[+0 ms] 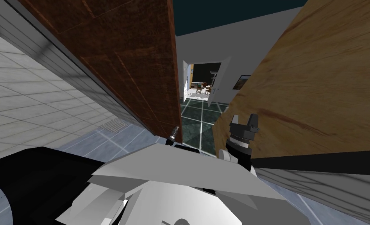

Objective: Push the door open

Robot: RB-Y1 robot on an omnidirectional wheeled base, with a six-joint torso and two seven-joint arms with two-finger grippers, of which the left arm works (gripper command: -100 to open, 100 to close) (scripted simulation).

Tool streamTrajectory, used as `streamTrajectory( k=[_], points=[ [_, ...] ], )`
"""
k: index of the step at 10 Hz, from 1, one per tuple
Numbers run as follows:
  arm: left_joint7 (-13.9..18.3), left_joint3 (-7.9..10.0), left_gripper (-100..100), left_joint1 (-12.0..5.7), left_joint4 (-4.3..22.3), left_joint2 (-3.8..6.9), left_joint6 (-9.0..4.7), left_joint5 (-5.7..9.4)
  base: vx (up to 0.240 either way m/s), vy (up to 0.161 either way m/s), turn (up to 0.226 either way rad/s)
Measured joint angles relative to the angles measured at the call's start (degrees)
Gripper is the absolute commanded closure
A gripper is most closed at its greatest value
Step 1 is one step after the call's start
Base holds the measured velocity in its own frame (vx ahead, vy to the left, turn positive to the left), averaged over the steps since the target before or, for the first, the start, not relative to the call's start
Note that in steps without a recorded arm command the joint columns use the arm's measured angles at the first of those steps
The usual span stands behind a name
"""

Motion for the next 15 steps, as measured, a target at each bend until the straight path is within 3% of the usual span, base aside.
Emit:
streamTrajectory(
  k=[1,6,8,9,15],
  points=[
    [-0.1,0.27,100,0.37,-1.0,0.15,0.57,0.11,0.206,-0.078,0.058],
    [-1.2,3.57,100,-1.88,1.2,0.52,-0.29,1.49,0.176,-0.073,0.061],
    [-1.6,5.25,100,-0.77,-0.3,0.81,0.53,2.14,0.190,-0.051,0.117],
    [-2.0,6.21,-100,-1.42,0.7,0.82,0.24,2.54,-0.035,-0.099,0.056],
    [-1.7,5.69,-100,-0.05,-0.9,0.38,0.37,2.87,-0.195,-0.053,0.029]
  ],
)
